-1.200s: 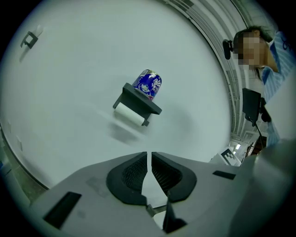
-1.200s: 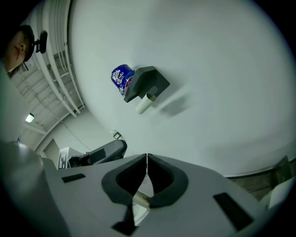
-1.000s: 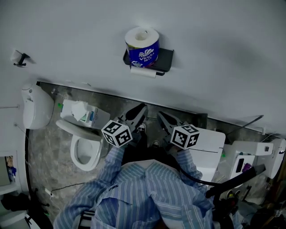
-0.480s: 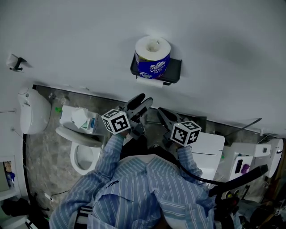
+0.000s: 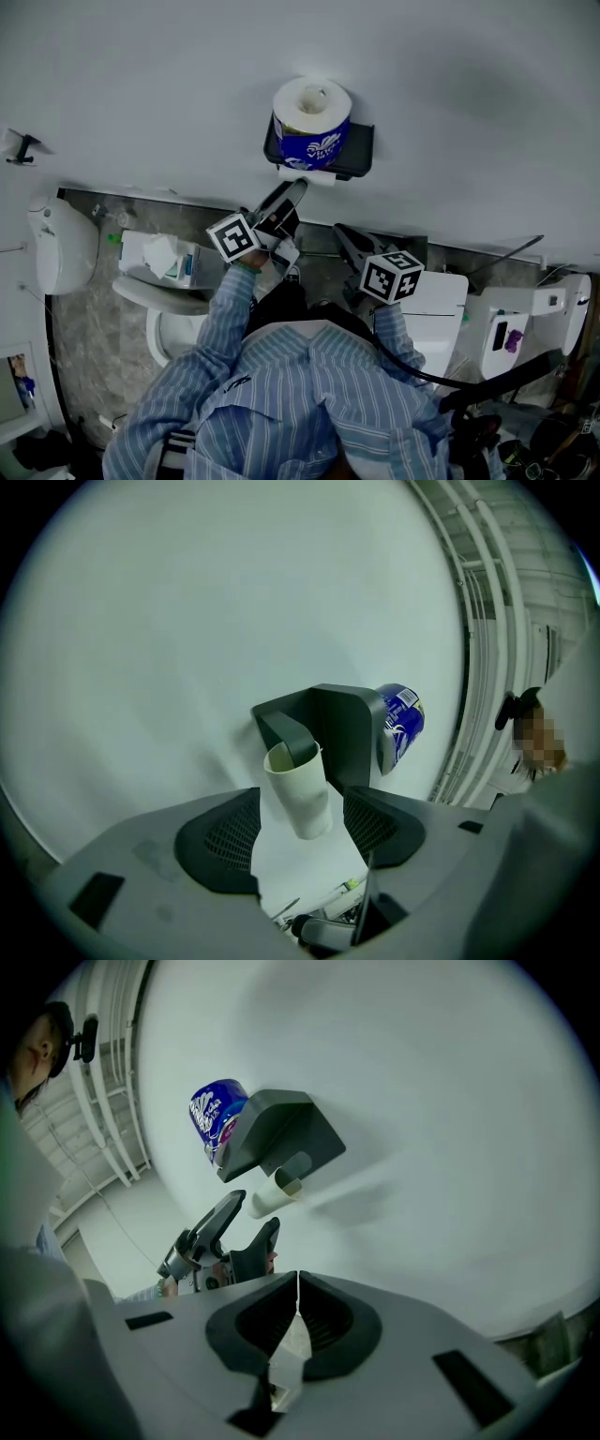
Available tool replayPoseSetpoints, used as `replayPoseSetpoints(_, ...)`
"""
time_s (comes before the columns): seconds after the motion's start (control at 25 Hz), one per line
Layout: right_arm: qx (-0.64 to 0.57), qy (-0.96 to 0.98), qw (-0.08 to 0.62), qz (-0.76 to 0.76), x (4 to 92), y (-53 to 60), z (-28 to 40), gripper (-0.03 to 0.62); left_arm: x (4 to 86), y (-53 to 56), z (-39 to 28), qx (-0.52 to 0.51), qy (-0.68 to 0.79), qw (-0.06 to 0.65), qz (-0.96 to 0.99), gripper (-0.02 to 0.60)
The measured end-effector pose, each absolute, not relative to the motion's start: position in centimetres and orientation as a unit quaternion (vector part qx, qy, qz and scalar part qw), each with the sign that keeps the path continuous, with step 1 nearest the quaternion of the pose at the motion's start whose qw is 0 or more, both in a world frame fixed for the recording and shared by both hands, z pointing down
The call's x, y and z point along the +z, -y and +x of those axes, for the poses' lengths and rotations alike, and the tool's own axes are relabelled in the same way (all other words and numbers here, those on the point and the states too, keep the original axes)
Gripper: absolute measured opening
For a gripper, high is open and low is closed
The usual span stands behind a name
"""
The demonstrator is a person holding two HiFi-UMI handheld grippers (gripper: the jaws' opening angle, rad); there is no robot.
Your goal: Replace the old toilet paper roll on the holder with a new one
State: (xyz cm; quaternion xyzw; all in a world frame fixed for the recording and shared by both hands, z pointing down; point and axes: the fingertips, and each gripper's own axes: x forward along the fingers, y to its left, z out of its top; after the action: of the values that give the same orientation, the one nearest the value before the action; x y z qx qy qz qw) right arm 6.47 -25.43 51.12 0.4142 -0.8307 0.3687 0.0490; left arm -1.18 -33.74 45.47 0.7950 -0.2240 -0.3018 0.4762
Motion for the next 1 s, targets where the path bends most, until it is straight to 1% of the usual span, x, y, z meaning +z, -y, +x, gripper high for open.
replayPoseSetpoints(0.32, 0.379, 0.821, 0.043, 0.425, 51.8, 25.9, 7.2, 0.008, 44.5, 34.8, -1.4, -0.364, 0.169, 0.516, 0.756, 0.252)
replayPoseSetpoints(0.52, 0.383, 0.819, 0.042, 0.425, 52.1, 25.7, 7.2, 0.008, 44.8, 35.0, -1.3, -0.352, 0.178, 0.515, 0.761, 0.247)
replayPoseSetpoints(0.56, 0.385, 0.818, 0.042, 0.426, 52.2, 25.7, 7.3, 0.008, 44.9, 35.0, -1.2, -0.349, 0.181, 0.512, 0.763, 0.232)
replayPoseSetpoints(0.6, 0.386, 0.817, 0.042, 0.427, 52.3, 25.6, 7.4, 0.008, 44.9, 35.0, -1.2, -0.349, 0.184, 0.509, 0.765, 0.189)
replayPoseSetpoints(0.64, 0.388, 0.815, 0.041, 0.428, 52.4, 25.5, 7.5, 0.008, 44.9, 35.0, -1.2, -0.351, 0.185, 0.507, 0.765, 0.176)
replayPoseSetpoints(1.0, 0.397, 0.805, 0.037, 0.440, 53.0, 24.5, 8.8, 0.008, 44.9, 34.3, 0.2, -0.343, 0.182, 0.499, 0.775, 0.172)
